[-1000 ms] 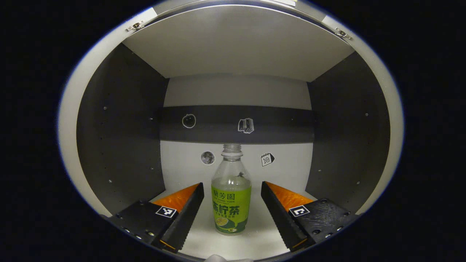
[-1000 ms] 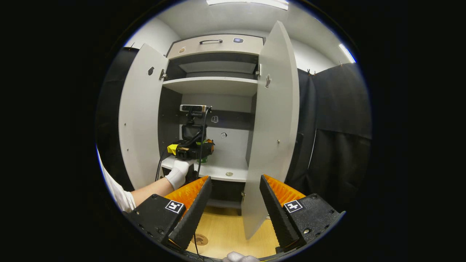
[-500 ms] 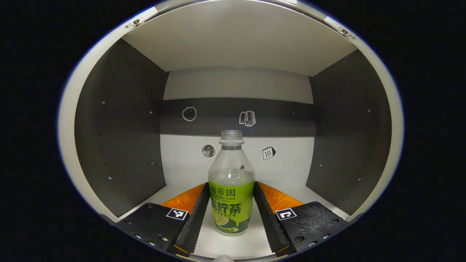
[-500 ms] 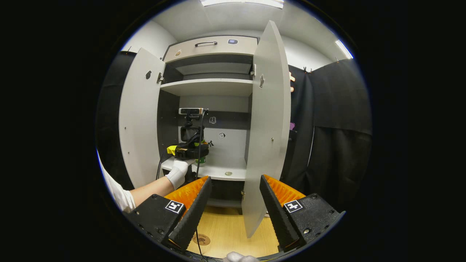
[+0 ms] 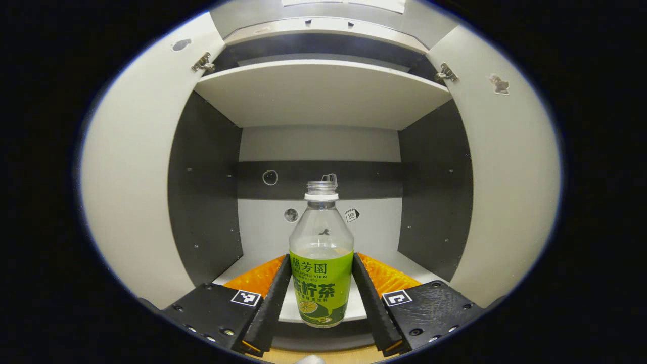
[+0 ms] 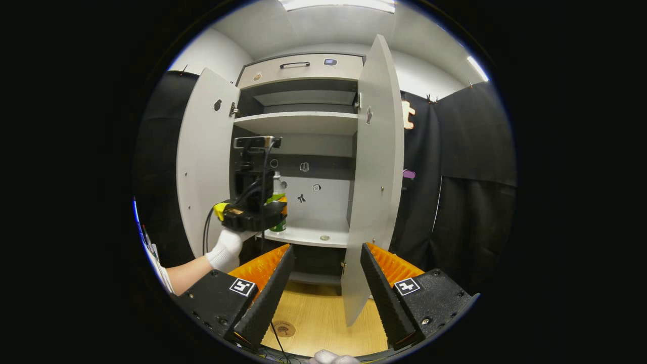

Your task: Grasp the bottle in the cabinet with the left hand and place it on the coaster, then close the right door with the right hand and the left door with the left hand.

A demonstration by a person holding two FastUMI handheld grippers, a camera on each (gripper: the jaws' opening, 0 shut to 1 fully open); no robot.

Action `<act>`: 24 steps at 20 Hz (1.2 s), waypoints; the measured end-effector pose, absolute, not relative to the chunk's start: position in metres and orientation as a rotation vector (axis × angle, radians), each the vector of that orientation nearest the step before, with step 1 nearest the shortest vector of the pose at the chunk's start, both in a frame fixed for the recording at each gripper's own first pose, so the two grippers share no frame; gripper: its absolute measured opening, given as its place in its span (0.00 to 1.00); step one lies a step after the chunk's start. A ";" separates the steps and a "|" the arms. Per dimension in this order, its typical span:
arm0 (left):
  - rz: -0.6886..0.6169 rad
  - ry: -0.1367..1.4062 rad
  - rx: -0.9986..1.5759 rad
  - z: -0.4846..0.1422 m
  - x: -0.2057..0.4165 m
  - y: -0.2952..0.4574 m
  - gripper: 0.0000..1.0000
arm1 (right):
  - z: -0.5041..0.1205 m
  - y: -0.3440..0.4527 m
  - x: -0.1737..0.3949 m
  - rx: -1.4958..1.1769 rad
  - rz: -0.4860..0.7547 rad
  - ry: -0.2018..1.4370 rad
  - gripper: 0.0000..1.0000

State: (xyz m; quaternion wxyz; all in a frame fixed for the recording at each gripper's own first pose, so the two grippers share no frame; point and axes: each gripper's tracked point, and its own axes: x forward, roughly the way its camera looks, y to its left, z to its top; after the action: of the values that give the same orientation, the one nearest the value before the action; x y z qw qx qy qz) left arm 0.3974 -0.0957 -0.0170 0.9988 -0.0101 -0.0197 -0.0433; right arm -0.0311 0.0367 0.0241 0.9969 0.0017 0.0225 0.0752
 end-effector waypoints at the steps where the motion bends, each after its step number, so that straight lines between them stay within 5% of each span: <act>1: -0.091 -0.032 -0.031 -0.023 0.395 -0.096 0.72 | 0.023 0.035 -0.034 0.000 0.149 0.042 0.82; 14: -0.263 -0.050 -0.015 -0.041 0.395 -0.117 0.72 | -0.004 0.006 -0.060 0.018 0.107 0.091 0.82; 24: -0.404 0.014 -0.029 -0.173 0.345 -0.149 0.72 | -0.028 -0.008 -0.059 -0.010 0.077 0.171 0.82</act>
State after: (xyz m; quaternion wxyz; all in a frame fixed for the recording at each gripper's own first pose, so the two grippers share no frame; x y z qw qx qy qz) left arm 0.3450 -0.1489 -0.1734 0.9795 -0.0142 0.0070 -0.2006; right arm -0.0592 -0.0077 -0.0278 0.9956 -0.0050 0.0854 0.0385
